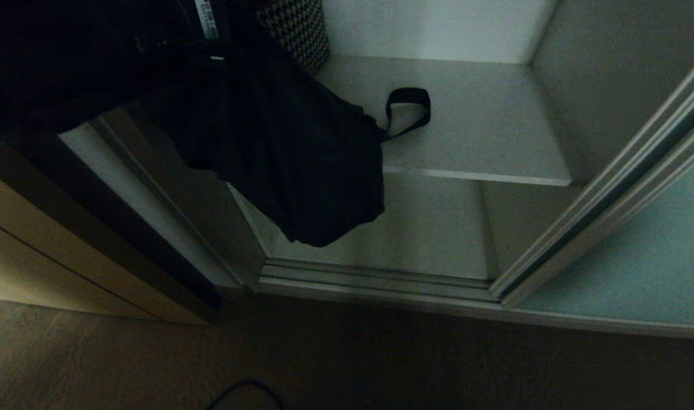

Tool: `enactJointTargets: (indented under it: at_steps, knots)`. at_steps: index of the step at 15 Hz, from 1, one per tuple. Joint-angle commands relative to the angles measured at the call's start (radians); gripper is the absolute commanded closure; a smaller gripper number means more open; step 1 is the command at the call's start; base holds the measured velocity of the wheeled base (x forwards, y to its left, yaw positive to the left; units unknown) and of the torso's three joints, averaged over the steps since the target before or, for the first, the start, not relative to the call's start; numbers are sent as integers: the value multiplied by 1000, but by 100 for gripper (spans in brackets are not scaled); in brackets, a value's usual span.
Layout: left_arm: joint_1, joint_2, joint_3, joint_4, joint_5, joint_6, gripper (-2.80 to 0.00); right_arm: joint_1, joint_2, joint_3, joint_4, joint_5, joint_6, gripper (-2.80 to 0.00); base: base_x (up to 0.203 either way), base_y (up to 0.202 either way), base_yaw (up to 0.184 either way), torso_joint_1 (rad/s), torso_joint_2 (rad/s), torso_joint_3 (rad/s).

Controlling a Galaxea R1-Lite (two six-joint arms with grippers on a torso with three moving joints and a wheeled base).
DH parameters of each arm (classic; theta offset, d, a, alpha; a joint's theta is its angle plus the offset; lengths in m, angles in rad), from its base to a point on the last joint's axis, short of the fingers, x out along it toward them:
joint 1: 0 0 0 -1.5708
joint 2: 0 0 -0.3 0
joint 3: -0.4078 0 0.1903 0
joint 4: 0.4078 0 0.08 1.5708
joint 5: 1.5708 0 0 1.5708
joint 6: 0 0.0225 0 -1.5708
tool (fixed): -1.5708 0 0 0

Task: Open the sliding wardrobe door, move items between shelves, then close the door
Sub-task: Place the bag on the lower shelf

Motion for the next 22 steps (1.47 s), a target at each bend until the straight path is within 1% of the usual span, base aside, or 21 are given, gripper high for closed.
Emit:
enactJointTargets:
  at_steps: [1,3,5,7,11,13,14,17,22]
  knots:
    - [1,-40,3,0,3,41,0,0,-2,0,0,0,0,0,0,0,0,0,0,0]
    - [4,-70,26,-2,5,78,0,0,-3,0,0,0,0,0,0,0,0,0,0,0]
    - [11,-109,50,0,4,93,0,0,-2,0,0,0,0,0,0,0,0,0,0,0]
    - [12,-161,62,7,0,93,0,0,-2,0,0,0,0,0,0,0,0,0,0,0]
    - [12,-236,134,6,-16,86,0,0,-3,0,0,0,0,0,0,0,0,0,0,0]
    - [12,-266,144,8,-17,84,0,0,-3,0,0,0,0,0,0,0,0,0,0,0]
    - [12,-271,146,8,-17,82,0,0,-3,0,0,0,0,0,0,0,0,0,0,0]
    - [13,-295,204,5,-20,72,0,0,-3,1,0,0,0,0,0,0,0,0,0,0]
    - [11,-287,201,8,-23,73,0,0,-3,0,0,0,0,0,0,0,0,5,0,-105]
